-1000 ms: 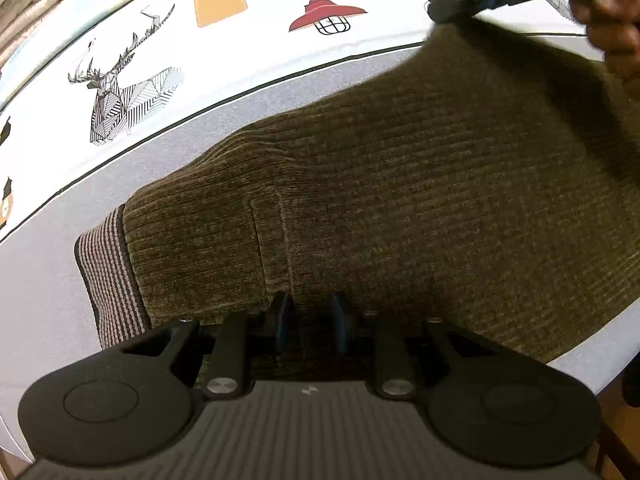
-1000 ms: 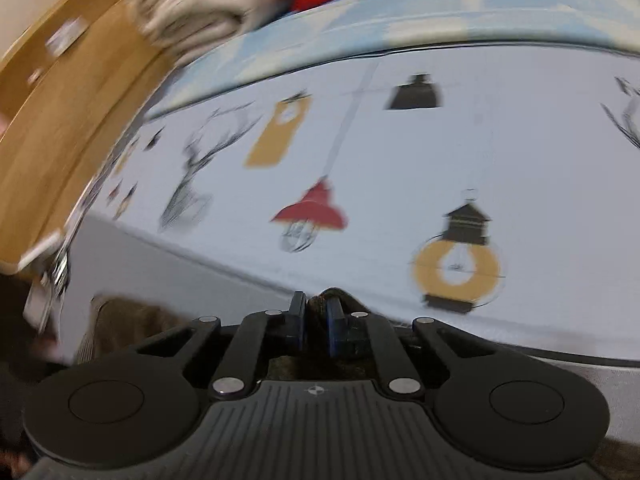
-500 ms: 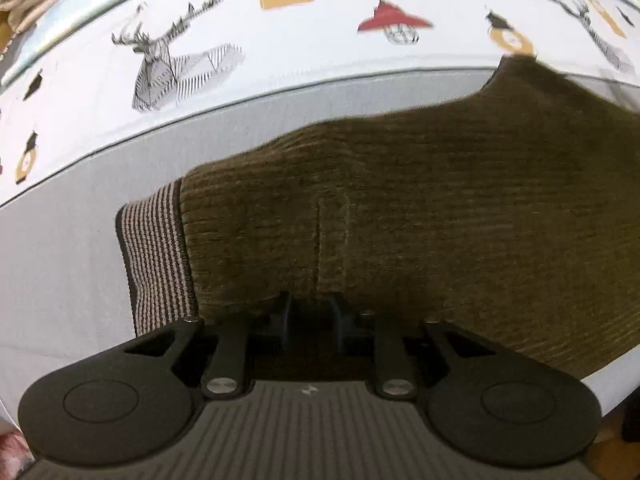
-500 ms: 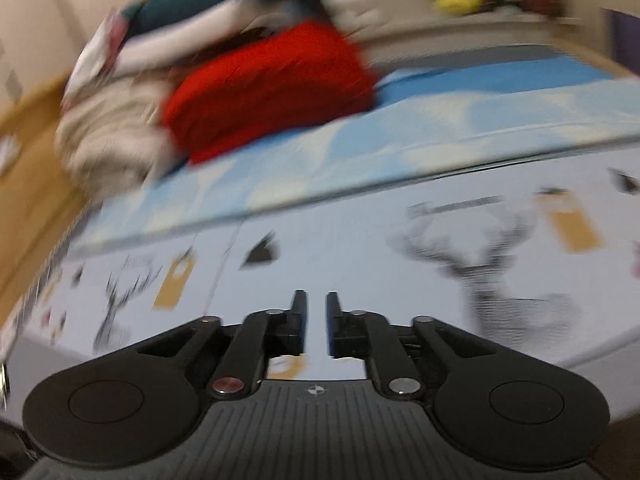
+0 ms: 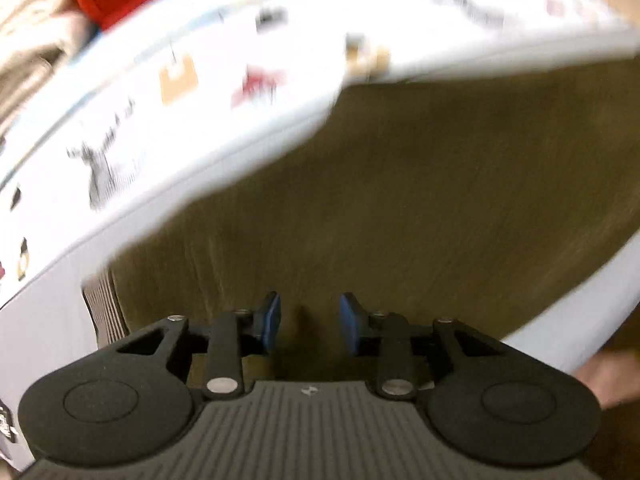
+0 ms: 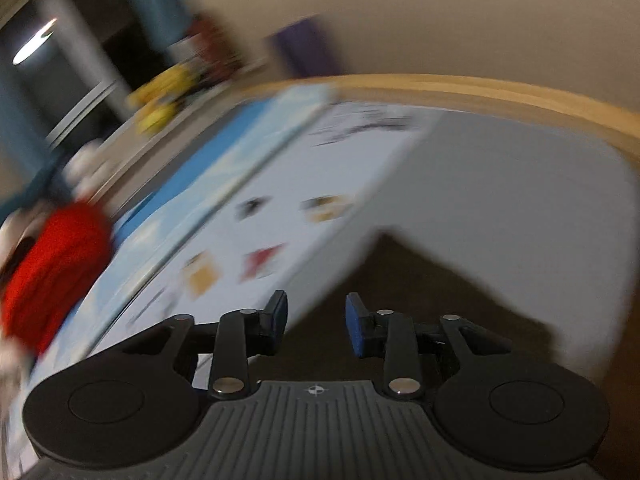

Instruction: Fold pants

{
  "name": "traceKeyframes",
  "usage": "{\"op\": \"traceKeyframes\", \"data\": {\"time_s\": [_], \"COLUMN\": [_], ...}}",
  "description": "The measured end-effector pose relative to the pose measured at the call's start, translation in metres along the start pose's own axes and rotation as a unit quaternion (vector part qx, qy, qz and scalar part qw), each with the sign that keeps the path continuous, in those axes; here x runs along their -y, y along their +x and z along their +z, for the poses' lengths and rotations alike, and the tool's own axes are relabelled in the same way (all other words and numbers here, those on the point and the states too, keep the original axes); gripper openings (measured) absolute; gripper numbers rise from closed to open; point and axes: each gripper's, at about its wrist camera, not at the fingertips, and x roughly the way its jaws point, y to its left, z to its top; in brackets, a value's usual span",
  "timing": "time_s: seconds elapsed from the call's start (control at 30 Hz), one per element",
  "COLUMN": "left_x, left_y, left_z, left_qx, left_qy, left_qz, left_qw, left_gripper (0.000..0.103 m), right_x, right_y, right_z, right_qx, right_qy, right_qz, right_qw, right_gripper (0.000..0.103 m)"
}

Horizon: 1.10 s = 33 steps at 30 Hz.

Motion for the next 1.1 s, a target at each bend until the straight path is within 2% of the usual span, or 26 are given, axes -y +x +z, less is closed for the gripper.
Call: {"op": "traceKeyframes", "data": {"time_s": [0.07,0.13,0.2,0.23,0.27,0.3,0.33,0.4,0.47,0.63,0.67,0.77,0.87,0.93,1.0,1.07,1.1], "left_x": [0.015,0.035,0.058,0.069,0.081,0.092,0.102,0.118,0.123,0.113,0.108,0.1,0.084,0.073,0.059,0.044,0.037], "left_y": [-0.033,-0.058,-0.066,-0.061,-0.052,-0.047,-0.048,-0.052,-0.048,-0.038,-0.034,-0.029,-0.031,-0.033,-0.035,-0.037,-0.038], "left_z": [0.013,0.016,0.009,0.005,0.003,0.005,0.008,0.015,0.019,0.024,0.029,0.035,0.036,0.035,0.033,0.03,0.029], "left_qx": [0.055,0.104,0.13,0.121,0.088,0.07,0.08,0.102,0.098,0.085,0.086,0.084,0.087,0.09,0.092,0.093,0.093], "left_qy": [-0.013,-0.005,0.007,0.013,0.022,0.031,0.044,0.063,0.047,0.029,0.024,0.012,-0.006,-0.022,-0.042,-0.064,-0.073], "left_qz": [-0.011,-0.025,-0.053,-0.071,-0.081,-0.075,-0.063,-0.067,-0.08,-0.073,-0.078,-0.075,-0.072,-0.067,-0.059,-0.049,-0.044], "left_qw": [0.9984,0.9942,0.99,0.9901,0.9925,0.9942,0.9938,0.9906,0.9908,0.9933,0.993,0.9936,0.9936,0.9934,0.9931,0.9924,0.9919], "left_gripper": [0.047,0.07,0.073,0.073,0.073,0.069,0.069,0.07,0.07,0.07,0.07,0.07,0.07,0.07,0.07,0.07,0.07], "right_x": [0.038,0.072,0.099,0.11,0.116,0.121,0.125,0.124,0.124,0.113,0.111,0.105,0.089,0.067,0.022,-0.035,-0.073], "right_y": [0.006,0.014,0.021,0.026,0.029,0.033,0.037,0.044,0.051,0.062,0.065,0.059,0.046,0.034,0.019,0.001,-0.012], "right_z": [0.002,-0.002,-0.009,-0.013,-0.016,-0.019,-0.021,-0.025,-0.027,-0.02,-0.021,-0.018,-0.015,-0.013,-0.014,-0.026,-0.042], "right_qx": [-0.011,-0.036,-0.06,-0.072,-0.079,-0.085,-0.091,-0.102,-0.109,-0.103,-0.1,-0.09,-0.064,-0.035,0.009,0.058,0.088], "right_qy": [0.046,0.097,0.142,0.16,0.169,0.174,0.177,0.179,0.178,0.159,0.153,0.123,0.122,0.088,0.003,-0.106,-0.18], "right_qz": [-0.032,-0.059,-0.07,-0.074,-0.078,-0.081,-0.082,-0.08,-0.079,-0.082,-0.083,-0.086,-0.089,-0.093,-0.097,-0.089,-0.074], "right_qw": [0.998,0.993,0.986,0.982,0.979,0.978,0.977,0.975,0.975,0.978,0.98,0.985,0.986,0.991,0.995,0.989,0.977], "right_gripper": [0.04,0.04,0.04,0.04,0.04,0.04,0.041,0.043,0.044,0.045,0.033,0.028,0.026,0.025,0.025,0.025,0.025]}}
